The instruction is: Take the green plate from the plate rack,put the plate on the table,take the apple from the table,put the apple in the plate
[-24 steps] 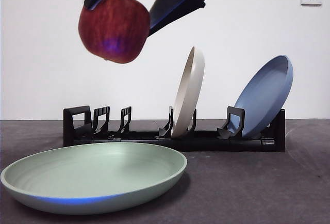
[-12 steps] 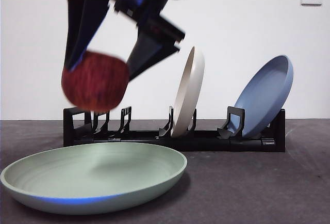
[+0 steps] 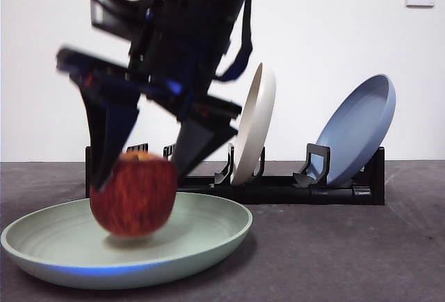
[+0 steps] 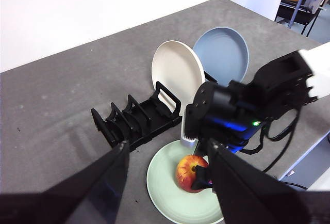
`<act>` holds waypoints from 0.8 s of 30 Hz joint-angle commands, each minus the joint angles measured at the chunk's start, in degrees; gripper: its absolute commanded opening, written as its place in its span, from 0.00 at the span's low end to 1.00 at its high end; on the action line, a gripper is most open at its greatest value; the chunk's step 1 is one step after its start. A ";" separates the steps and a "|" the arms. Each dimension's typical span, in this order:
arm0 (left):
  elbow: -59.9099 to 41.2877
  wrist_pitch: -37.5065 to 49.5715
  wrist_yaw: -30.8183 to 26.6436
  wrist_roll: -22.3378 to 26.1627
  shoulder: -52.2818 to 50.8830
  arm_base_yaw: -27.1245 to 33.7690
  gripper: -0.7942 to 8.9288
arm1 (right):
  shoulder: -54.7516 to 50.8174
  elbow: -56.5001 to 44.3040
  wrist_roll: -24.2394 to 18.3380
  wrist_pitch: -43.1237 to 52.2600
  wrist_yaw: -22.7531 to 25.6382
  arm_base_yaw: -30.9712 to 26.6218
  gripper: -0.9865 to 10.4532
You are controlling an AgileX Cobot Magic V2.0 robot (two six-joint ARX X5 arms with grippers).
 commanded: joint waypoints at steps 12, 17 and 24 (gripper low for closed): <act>-0.22 0.28 0.24 -0.57 -0.09 0.09 0.35 | 4.72 0.15 -0.63 -0.55 1.09 0.00 0.20; -0.22 0.28 0.24 -0.57 -0.09 0.09 0.35 | 4.70 0.15 -0.48 -0.57 1.29 -0.04 0.37; -0.22 0.28 0.26 -0.59 -0.09 0.09 0.35 | 4.66 0.17 0.28 -0.72 1.27 0.00 0.48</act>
